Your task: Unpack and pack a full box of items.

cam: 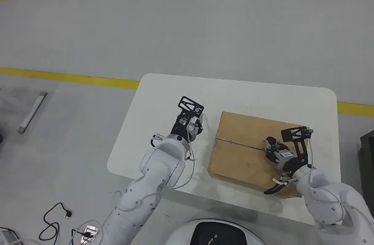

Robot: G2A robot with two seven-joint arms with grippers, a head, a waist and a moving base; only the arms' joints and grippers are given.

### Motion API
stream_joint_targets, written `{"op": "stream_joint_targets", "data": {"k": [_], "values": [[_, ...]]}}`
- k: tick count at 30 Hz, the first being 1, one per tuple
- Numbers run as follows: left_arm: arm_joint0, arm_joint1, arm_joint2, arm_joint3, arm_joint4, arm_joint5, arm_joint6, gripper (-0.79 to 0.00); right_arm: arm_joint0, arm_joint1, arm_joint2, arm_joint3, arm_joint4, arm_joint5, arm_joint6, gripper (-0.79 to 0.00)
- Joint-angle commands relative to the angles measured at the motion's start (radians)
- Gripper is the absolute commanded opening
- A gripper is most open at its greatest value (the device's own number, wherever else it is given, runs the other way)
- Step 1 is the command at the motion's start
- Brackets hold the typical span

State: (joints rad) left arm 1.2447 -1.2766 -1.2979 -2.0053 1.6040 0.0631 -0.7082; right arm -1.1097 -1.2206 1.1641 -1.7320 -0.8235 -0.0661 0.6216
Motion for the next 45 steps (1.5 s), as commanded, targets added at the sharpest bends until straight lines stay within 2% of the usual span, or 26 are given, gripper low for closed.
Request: {"op": "stream_joint_targets", "data": {"k": [1,2,11,15,18,24,30,34,45], "values": [[0.004,-0.001,0.004,-0.005,0.002,-0.001,-0.002,-0.114,-0.003,0.000,0.000,-0.002,-0.001,0.001,0.000,-0.785],[0.004,-0.002,0.005,-0.006,0.004,0.000,-0.003,0.000,-0.005,0.000,0.001,-0.002,-0.001,0.000,0.000,-0.785],[0.035,0.001,-0.034,0.031,0.077,-0.011,-0.057,0.000,-0.012,0.001,0.005,-0.009,-0.006,-0.001,0.002,-0.785],[0.075,0.005,-0.058,0.036,0.057,-0.073,-0.064,0.000,-0.012,0.001,0.007,-0.011,-0.009,-0.001,0.003,-0.785],[0.093,0.004,-0.077,0.049,-0.031,-0.100,-0.064,0.000,-0.011,0.000,0.006,-0.011,-0.011,-0.002,0.006,-0.785],[0.081,0.001,-0.084,0.092,-0.105,-0.107,-0.055,0.000,-0.005,-0.001,0.003,-0.008,-0.012,-0.002,0.010,-0.785],[0.064,0.002,-0.066,0.127,-0.057,-0.135,-0.074,0.000,-0.001,-0.002,0.001,-0.006,-0.012,0.000,0.010,-0.785],[0.068,0.006,-0.090,0.106,-0.018,-0.138,-0.094,0.000,0.001,-0.003,0.000,-0.003,-0.013,0.003,0.008,-0.785],[0.143,0.024,-0.204,-0.050,0.009,-0.237,-0.163,0.000,0.005,-0.005,-0.007,0.012,-0.012,-0.004,0.007,-0.785]]}}
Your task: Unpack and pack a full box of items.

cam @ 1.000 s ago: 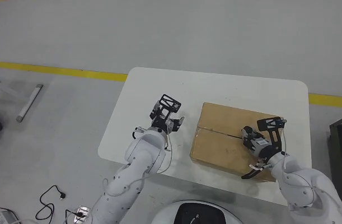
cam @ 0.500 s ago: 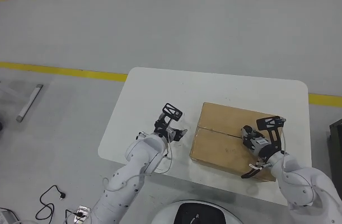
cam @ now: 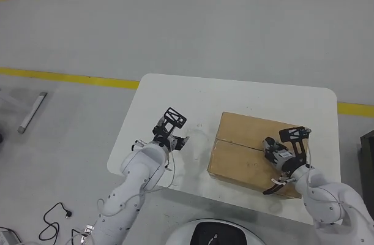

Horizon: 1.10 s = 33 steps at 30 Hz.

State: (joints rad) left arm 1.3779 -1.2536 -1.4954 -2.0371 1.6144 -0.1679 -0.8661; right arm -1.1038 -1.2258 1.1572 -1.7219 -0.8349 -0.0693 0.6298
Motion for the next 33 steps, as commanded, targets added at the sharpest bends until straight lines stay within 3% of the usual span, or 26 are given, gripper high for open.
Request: {"op": "stream_joint_targets", "data": {"k": [1,11,16,23,26,30,33], "values": [[0.019,0.002,-0.013,-0.033,-0.007,-0.011,-0.010,0.000,-0.001,0.000,0.000,0.003,0.000,-0.002,-0.001,-0.785],[0.082,0.008,-0.082,-0.120,-0.108,-0.069,-0.027,0.000,-0.009,0.000,0.003,-0.001,0.003,-0.008,-0.004,-0.785],[0.075,0.009,-0.041,-0.063,-0.145,-0.113,-0.024,0.000,-0.016,-0.001,-0.001,-0.009,-0.001,-0.008,-0.003,-0.785],[0.035,0.009,0.086,0.100,0.143,-0.065,0.123,0.000,-0.021,0.000,0.001,-0.015,-0.009,-0.006,0.004,-0.785],[0.013,0.006,0.113,0.172,0.186,-0.032,0.153,0.000,-0.021,0.001,0.007,-0.013,-0.016,-0.005,0.009,-0.785],[-0.005,0.002,0.128,0.229,0.168,-0.026,0.190,0.000,-0.018,0.002,0.017,-0.015,-0.016,-0.001,0.011,-0.785],[-0.010,-0.001,0.136,0.209,0.095,-0.052,0.204,0.000,-0.016,0.003,0.027,-0.025,-0.015,0.003,0.012,-0.785]]}}
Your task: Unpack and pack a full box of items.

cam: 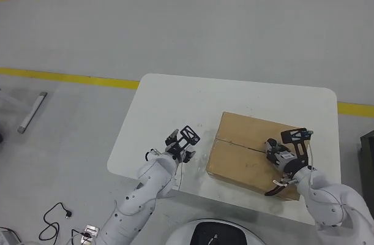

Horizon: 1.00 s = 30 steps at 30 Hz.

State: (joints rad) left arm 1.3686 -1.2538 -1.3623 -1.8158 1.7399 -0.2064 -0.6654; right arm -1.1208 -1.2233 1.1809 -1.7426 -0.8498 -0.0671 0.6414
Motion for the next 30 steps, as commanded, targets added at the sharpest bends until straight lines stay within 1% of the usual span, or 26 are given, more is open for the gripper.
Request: {"op": "stream_joint_targets", "data": {"k": [1,7,12,17,22,28,30], "values": [[0.000,-0.002,0.006,-0.024,-0.050,-0.024,0.006,0.000,0.001,0.001,0.006,-0.009,-0.001,0.001,0.002,-0.785],[0.012,-0.005,0.017,-0.084,-0.165,-0.067,-0.008,0.000,-0.001,0.004,0.023,-0.043,-0.007,-0.010,0.020,-0.785],[0.024,-0.006,0.035,-0.115,-0.203,-0.090,-0.011,0.000,-0.006,0.010,0.035,-0.071,-0.006,-0.041,0.065,-0.785],[0.016,-0.007,0.065,-0.130,-0.244,-0.119,-0.003,0.000,-0.006,0.013,0.027,-0.073,-0.022,-0.064,0.115,-0.785],[0.018,-0.007,0.091,-0.163,-0.244,-0.130,-0.008,0.000,-0.012,0.016,0.027,-0.077,-0.034,-0.071,0.125,-0.785],[0.012,-0.005,0.084,-0.123,-0.240,-0.132,-0.001,0.000,-0.029,0.019,0.030,-0.082,-0.039,-0.070,0.125,-0.785],[0.002,-0.004,0.080,-0.092,-0.237,-0.130,0.008,0.000,-0.034,0.019,0.028,-0.080,-0.040,-0.070,0.122,-0.785]]}}
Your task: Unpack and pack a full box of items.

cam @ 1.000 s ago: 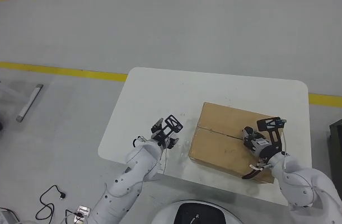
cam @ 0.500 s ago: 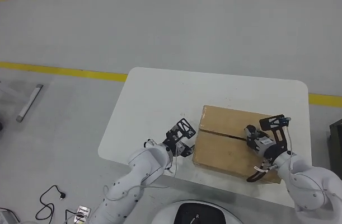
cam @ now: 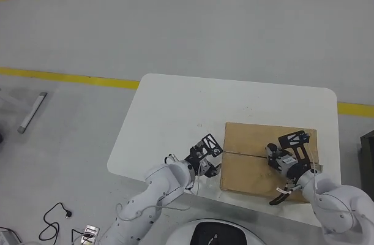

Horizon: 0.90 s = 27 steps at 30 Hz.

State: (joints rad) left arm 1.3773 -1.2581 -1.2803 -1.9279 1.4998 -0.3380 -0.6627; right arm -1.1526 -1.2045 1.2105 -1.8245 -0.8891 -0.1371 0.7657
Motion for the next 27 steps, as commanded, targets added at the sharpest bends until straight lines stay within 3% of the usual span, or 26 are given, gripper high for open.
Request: {"op": "stream_joint_targets", "data": {"k": [1,12,20,27], "values": [[-0.015,0.000,-0.001,0.034,0.012,0.002,0.010,0.000,-0.004,0.000,-0.003,0.004,-0.002,0.000,-0.003,-0.785],[-0.097,-0.005,0.060,0.139,0.097,0.026,0.065,0.000,-0.005,-0.001,-0.016,0.006,-0.002,0.012,-0.013,-0.785],[-0.136,-0.017,0.083,0.213,0.183,0.209,0.181,0.000,-0.007,-0.001,-0.022,0.004,0.000,0.019,-0.024,-0.785],[-0.142,-0.025,0.060,0.197,0.185,0.333,0.217,0.000,-0.009,0.000,-0.018,0.007,0.003,0.019,-0.023,-0.785]]}}
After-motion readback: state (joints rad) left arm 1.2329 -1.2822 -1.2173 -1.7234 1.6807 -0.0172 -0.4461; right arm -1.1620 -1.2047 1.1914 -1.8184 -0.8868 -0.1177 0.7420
